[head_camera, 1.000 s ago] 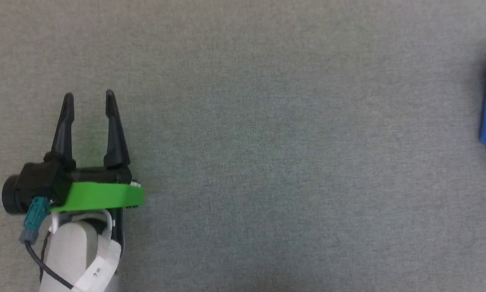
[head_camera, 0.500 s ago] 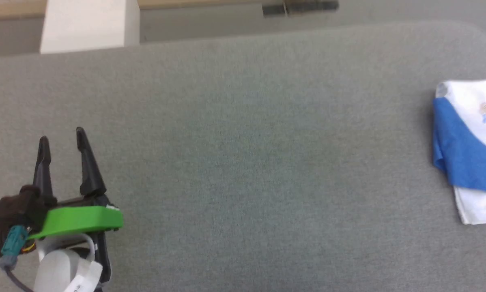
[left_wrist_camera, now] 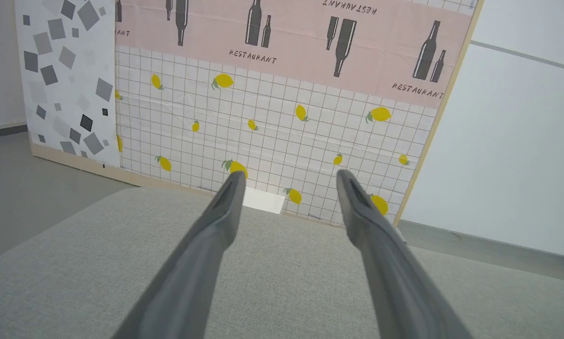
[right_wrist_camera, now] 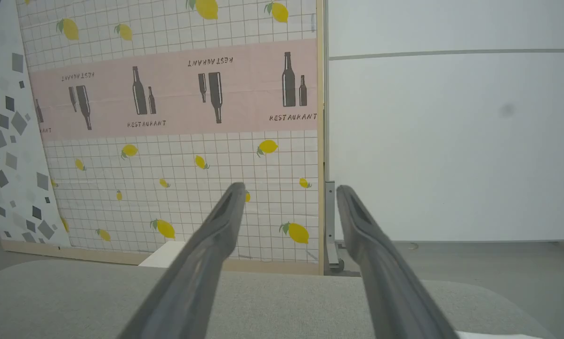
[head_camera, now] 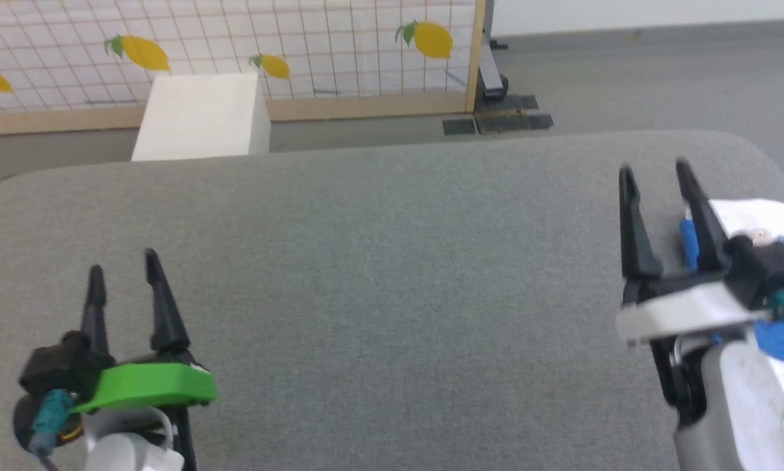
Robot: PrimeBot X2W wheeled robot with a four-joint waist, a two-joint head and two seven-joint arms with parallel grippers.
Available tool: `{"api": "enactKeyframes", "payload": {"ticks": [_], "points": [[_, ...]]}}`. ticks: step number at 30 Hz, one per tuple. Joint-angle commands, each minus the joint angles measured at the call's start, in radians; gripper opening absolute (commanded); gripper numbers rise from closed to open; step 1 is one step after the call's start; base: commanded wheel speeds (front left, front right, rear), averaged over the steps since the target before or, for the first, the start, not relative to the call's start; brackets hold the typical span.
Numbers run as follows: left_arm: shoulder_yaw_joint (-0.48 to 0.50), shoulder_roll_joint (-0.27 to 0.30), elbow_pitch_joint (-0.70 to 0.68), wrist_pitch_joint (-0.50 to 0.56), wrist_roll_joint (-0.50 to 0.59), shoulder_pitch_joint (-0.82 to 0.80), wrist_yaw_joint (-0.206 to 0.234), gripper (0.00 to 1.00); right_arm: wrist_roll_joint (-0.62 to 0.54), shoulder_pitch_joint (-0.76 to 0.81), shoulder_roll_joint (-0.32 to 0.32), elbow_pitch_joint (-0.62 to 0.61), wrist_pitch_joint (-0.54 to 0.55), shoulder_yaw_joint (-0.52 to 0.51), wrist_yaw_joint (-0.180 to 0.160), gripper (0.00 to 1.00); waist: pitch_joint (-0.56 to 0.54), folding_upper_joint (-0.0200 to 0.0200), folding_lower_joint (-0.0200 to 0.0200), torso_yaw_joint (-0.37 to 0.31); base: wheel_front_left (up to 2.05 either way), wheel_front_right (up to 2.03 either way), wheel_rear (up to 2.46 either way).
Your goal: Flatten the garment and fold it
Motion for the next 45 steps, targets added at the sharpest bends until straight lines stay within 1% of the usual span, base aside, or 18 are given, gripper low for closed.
{"api": "enactKeyframes", "payload": {"ticks": [1, 4, 8, 12, 18, 22, 28, 29, 45], "points": [[-0.012, -0.005, 0.016, -0.004, 0.013, 0.019, 0.000, 1.00, -0.007, 0.034, 0.003, 0.001, -0.010, -0.005, -0.001, 1.00, -0.031, 0.0000, 0.0001, 0.022, 0.00, 0.00, 0.00], [-0.044, -0.007, 0.063, -0.004, 0.031, 0.035, -0.007, 1.00, 0.024, 0.094, 0.004, 0.024, -0.014, -0.006, -0.001, 1.00, -0.045, 0.0000, 0.0001, 0.026, 0.00, 0.00, 0.00], [-0.084, -0.008, 0.126, -0.004, 0.065, 0.046, -0.005, 1.00, 0.030, 0.150, 0.005, 0.061, -0.016, 0.005, -0.001, 1.00, -0.056, 0.0000, 0.0001, 0.025, 0.00, 0.00, 0.00], [-0.112, -0.010, 0.174, -0.004, 0.070, 0.051, -0.004, 1.00, 0.028, 0.178, 0.005, 0.103, -0.016, 0.005, -0.001, 1.00, -0.059, 0.0000, 0.0001, 0.023, 0.00, 0.00, 0.00], [-0.136, -0.012, 0.242, -0.004, 0.048, 0.052, -0.006, 1.00, 0.025, 0.181, 0.005, 0.179, -0.001, -0.001, -0.001, 1.00, -0.062, 0.0000, 0.0001, 0.022, 0.00, 0.00, 0.00], [-0.139, -0.012, 0.277, -0.004, 0.037, 0.041, -0.003, 1.00, 0.031, 0.172, 0.005, 0.205, 0.021, 0.006, -0.001, 1.00, -0.060, 0.0000, 0.0001, 0.022, 0.00, 0.00, 0.00], [-0.143, -0.009, 0.283, -0.004, 0.043, 0.022, 0.001, 1.00, 0.031, 0.161, 0.005, 0.214, 0.029, 0.006, -0.001, 1.00, -0.053, 0.0000, 0.0001, 0.024, 0.00, 0.00, 0.00], [-0.143, -0.009, 0.284, -0.001, 0.042, 0.035, 0.000, 0.00, 0.026, 0.172, 0.003, 0.212, 0.026, 0.005, 0.000, 0.00, -0.053, 0.0000, 0.0001, 0.023, 0.00, 0.00, 0.00], [-0.142, -0.010, 0.264, 0.021, 0.060, 0.038, -0.004, 0.00, 0.014, 0.180, 0.003, 0.184, 0.043, 0.006, 0.000, 0.00, -0.050, 0.0000, 0.0001, 0.025, 0.00, 0.00, 0.00]]}}
